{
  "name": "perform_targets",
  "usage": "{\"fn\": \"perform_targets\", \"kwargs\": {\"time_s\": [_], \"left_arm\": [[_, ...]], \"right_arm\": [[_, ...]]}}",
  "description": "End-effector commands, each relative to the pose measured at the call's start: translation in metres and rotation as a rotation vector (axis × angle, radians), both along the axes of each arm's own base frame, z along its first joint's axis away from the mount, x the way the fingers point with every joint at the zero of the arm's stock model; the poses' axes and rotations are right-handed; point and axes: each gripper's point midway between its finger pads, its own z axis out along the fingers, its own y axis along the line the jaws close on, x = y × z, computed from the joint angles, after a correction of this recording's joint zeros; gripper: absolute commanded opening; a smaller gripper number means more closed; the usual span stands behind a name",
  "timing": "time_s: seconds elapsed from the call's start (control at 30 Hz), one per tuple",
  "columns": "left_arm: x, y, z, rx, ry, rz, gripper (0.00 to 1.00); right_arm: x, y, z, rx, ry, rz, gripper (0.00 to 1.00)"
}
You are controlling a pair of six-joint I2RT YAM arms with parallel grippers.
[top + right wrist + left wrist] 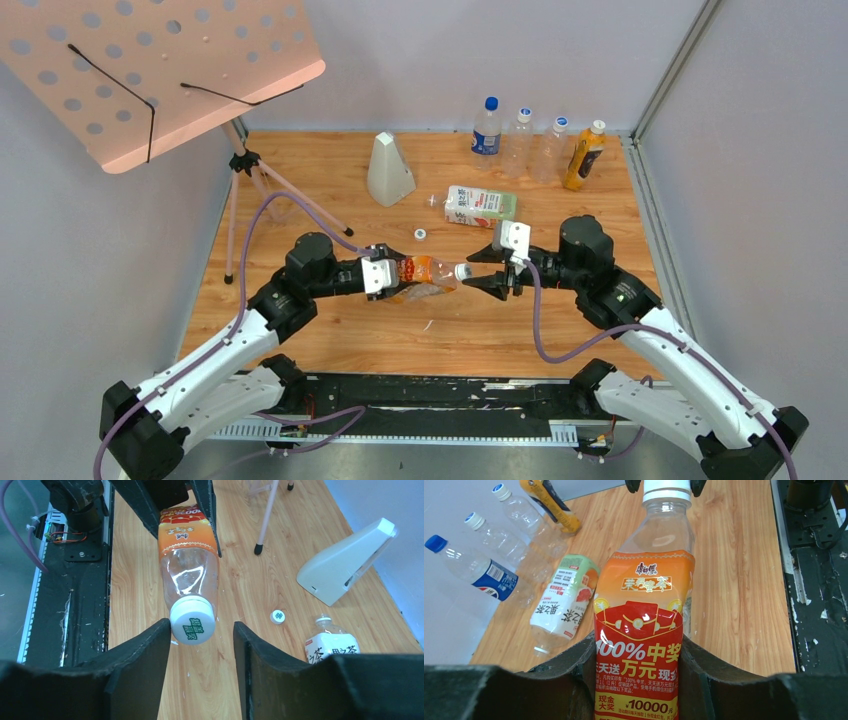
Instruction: Screw on the bottle caps
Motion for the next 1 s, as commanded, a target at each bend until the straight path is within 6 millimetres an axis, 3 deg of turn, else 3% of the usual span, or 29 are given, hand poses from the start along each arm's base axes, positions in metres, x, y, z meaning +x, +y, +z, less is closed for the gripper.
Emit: {"fn": "perform_targets", "kwargs": {"time_s": [0.0,0.2,0.33,0.43,0.53,0.67,0.83,0.93,0.97], "left_arm": [[-0.005,-0.005,0.024,-0.049,-0.026,-0.042,0.0],[-0.005,-0.005,0.025,-0.047,-0.033,-0.045,0.0],[0.004,0.0,0.027,-0.065,-0.078,0.016,0.0],[0.02,0.009,0.034,-0.091,-0.174,0.113,0.0],[0.029,0.017,0.035,-0.108,-0.226,0.184,0.0],[0.032,0.021,0.035,-0.092,-0.289,0.204,0.0],[0.032,0.022,0.026,-0.017,-0.393,0.212,0.0],[0.031,0.025,0.02,0.019,-0.441,0.222,0.0],[0.031,0.026,0.019,0.028,-0.45,0.222,0.0]], "right_arm": [[-0.002,0.005,0.018,0.022,-0.041,0.049,0.41],[-0.001,0.011,0.018,0.019,0.007,0.069,0.21],[0.011,0.016,0.022,0.028,0.135,-0.015,0.0],[0.038,0.017,0.023,0.063,0.332,-0.217,0.0],[0.075,0.002,0.003,0.127,0.663,-0.613,0.0],[0.079,0.009,-0.011,0.277,1.126,-0.854,0.0],[0.059,0.037,-0.013,0.339,1.571,-0.82,0.0],[0.053,0.046,0.003,0.33,1.581,-0.717,0.0],[0.054,0.046,0.009,0.332,1.535,-0.699,0.04]]}}
